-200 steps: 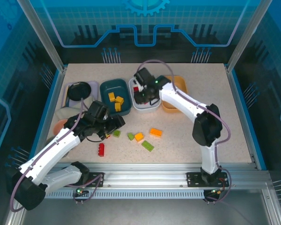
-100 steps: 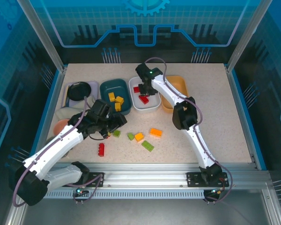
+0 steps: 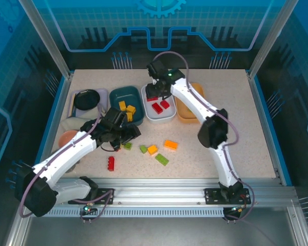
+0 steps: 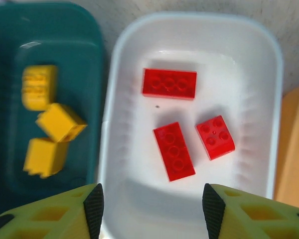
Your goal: Sort the legos into containers by color
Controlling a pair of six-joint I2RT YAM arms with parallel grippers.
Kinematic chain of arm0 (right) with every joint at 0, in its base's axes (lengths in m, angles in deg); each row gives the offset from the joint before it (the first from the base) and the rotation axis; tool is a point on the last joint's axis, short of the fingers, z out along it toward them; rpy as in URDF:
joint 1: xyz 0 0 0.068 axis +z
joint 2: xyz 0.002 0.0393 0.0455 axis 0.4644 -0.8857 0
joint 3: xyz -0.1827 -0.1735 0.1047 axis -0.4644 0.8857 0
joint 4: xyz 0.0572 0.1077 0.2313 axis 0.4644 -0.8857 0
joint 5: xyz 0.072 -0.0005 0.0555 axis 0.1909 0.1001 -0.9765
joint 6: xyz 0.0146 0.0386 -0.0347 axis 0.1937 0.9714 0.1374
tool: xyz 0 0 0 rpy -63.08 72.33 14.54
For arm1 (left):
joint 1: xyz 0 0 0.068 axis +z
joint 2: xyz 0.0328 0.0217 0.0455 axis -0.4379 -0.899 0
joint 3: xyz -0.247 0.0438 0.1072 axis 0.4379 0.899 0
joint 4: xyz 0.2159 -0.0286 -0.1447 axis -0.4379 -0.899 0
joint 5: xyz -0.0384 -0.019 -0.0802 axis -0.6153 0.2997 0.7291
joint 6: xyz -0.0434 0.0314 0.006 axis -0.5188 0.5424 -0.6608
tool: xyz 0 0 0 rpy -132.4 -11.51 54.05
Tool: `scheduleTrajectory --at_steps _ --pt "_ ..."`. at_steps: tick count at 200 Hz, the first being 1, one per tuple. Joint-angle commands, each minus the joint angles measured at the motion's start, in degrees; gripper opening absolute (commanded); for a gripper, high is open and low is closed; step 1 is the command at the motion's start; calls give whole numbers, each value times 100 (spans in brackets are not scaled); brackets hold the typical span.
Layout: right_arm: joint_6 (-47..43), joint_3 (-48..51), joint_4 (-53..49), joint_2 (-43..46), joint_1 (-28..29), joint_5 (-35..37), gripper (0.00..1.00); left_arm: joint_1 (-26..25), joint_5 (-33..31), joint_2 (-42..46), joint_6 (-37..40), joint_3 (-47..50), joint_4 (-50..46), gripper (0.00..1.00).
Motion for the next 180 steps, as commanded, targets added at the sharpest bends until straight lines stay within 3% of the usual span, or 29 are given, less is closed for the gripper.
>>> scheduleTrajectory --at_steps 1,37,67,110,151,180 --pt "-357 1609 1070 1462 292 -32 56 -48 150 -242 6 -155 -110 80" --pt "-155 4966 2471 3627 431 -566 59 -298 332 -1083 120 -608 -200 79" --pt "196 6579 2465 4780 466 -820 61 -739 515 -1802 -984 -987 -374 80" --pt "248 7634 2371 5840 512 -1349 67 -1079 762 -2632 -2148 -1117 70 82" --pt "224 8197 2134 6781 496 -1660 75 -1286 456 -3311 -2418 -1557 75 81" --pt "262 8396 1944 7268 442 -1834 78 -1328 286 -3660 -2439 -1651 75 74"
